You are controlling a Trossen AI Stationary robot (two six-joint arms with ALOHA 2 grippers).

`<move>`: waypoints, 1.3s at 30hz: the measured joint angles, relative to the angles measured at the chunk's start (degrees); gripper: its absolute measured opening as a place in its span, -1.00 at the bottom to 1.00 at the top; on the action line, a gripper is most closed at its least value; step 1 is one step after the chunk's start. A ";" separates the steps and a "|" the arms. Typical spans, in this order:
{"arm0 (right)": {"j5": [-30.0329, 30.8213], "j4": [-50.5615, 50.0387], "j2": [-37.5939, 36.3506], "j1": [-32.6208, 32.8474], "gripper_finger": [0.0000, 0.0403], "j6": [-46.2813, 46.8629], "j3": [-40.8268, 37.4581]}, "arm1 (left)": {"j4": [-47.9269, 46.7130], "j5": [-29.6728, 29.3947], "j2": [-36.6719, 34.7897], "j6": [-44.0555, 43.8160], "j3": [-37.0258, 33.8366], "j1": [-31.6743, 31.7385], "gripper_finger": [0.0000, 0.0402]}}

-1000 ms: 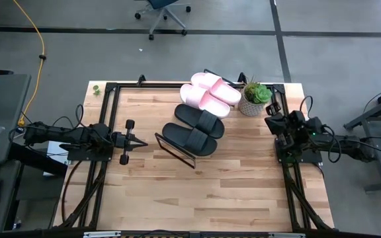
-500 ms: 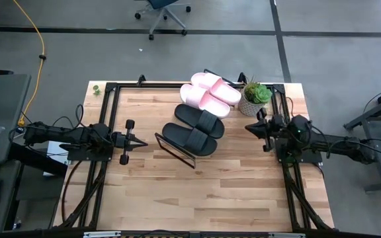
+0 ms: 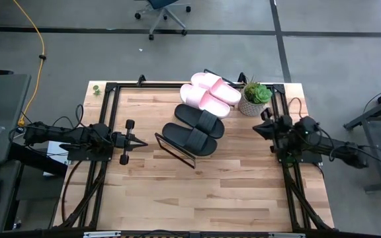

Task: Pick and place slides into the shelf
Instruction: Return to Home Position

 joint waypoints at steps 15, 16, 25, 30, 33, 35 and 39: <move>0.33 -16.21 -3.02 -0.01 -1.00 1.04 0.07 | 0.01 0.01 0.00 -0.01 0.00 -0.01 -1.00; 0.33 -17.51 -3.04 -0.01 -1.00 2.06 0.07 | 0.01 0.00 0.00 -0.02 0.00 -0.01 -1.00; 0.35 -22.27 -2.62 -0.01 -1.00 3.92 0.07 | 0.01 0.00 0.00 -0.02 0.00 0.00 -1.00; 0.35 -22.27 -2.62 -0.01 -1.00 3.92 0.07 | 0.01 0.00 0.02 -0.02 0.00 -0.01 -1.00; 0.35 -22.29 -2.60 0.00 -1.00 3.92 0.07 | 0.01 0.00 0.01 -0.02 0.00 -0.01 -1.00; 0.35 -22.29 -2.60 -0.01 -1.00 3.92 0.07 | 0.01 0.00 0.00 -0.02 0.00 -0.01 -1.00; 0.35 -22.32 -2.60 -0.01 -1.00 3.92 0.07 | 0.01 0.00 0.00 -0.02 0.00 0.00 -1.00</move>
